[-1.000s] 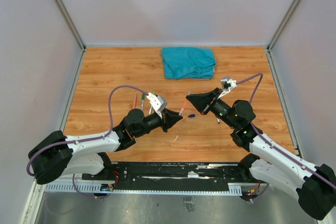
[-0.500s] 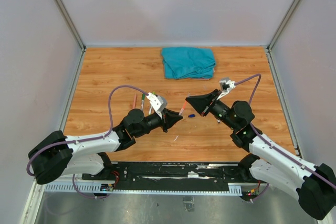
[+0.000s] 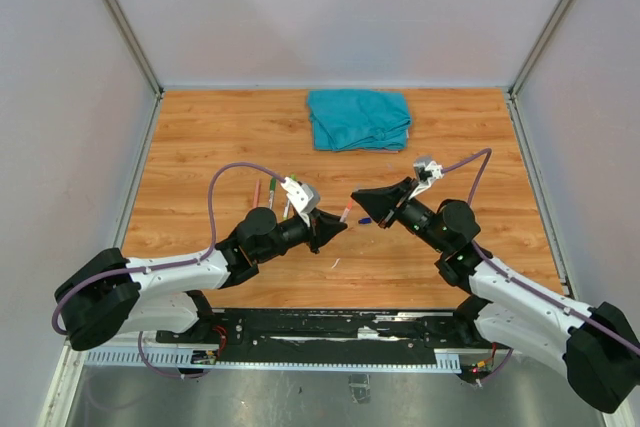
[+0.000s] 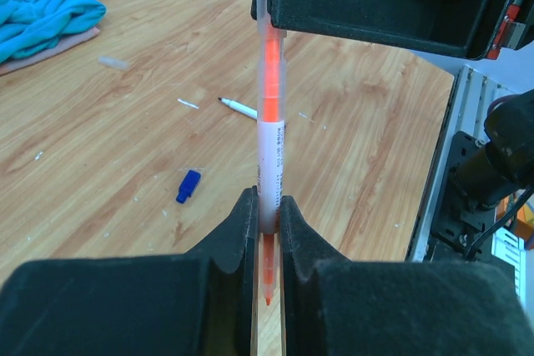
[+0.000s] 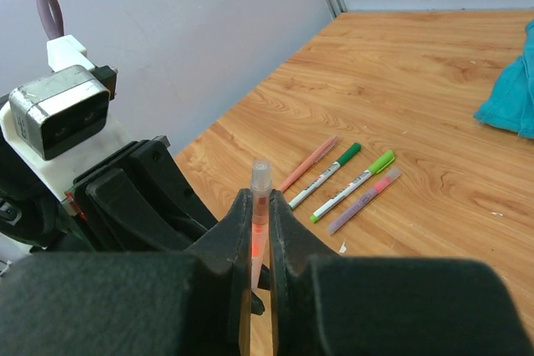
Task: Insert the pens into the pen caps
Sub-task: Insert the pen cap onto the pen.
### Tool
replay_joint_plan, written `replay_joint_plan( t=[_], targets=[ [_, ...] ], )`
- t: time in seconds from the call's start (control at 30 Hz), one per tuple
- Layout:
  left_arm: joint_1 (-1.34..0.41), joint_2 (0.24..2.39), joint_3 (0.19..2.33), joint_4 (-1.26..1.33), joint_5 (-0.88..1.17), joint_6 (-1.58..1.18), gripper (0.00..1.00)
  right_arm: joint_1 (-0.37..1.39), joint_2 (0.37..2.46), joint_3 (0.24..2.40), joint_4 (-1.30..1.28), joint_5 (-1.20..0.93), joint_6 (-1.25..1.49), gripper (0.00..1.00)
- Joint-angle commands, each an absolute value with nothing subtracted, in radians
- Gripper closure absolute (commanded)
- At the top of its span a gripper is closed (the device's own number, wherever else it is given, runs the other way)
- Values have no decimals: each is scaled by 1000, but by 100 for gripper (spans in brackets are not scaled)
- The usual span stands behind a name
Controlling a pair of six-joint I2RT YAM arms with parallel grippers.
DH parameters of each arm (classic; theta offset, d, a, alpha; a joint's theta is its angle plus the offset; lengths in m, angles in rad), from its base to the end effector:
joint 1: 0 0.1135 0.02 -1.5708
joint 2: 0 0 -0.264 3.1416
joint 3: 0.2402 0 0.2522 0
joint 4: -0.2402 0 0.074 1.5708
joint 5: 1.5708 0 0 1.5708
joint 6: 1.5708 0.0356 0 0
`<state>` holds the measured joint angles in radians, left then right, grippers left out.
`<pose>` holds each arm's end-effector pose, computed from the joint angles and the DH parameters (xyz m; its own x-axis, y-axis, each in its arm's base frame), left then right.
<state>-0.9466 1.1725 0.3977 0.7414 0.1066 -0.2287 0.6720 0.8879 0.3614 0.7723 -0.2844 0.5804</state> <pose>0.1395 -0.2002 0.2247 -0.2160 -0.0858 -0.9726 0.8419 0.4881 -0.2300 0.1505 0.1325 0.2734 -0.2852 0.4457 -0.8485 -0.7822 0.4034 0.4748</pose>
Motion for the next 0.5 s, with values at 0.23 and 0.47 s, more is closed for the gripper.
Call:
replay_joint_plan(
  t=[0.23,0.47],
  targets=[
    [-953,1166,405,810,98,-218,100,724,1005,274,971,-308,528,97],
    [-953,1164,405,808,97,-218,99,727,961,274,939,-288,539,82]
  ],
)
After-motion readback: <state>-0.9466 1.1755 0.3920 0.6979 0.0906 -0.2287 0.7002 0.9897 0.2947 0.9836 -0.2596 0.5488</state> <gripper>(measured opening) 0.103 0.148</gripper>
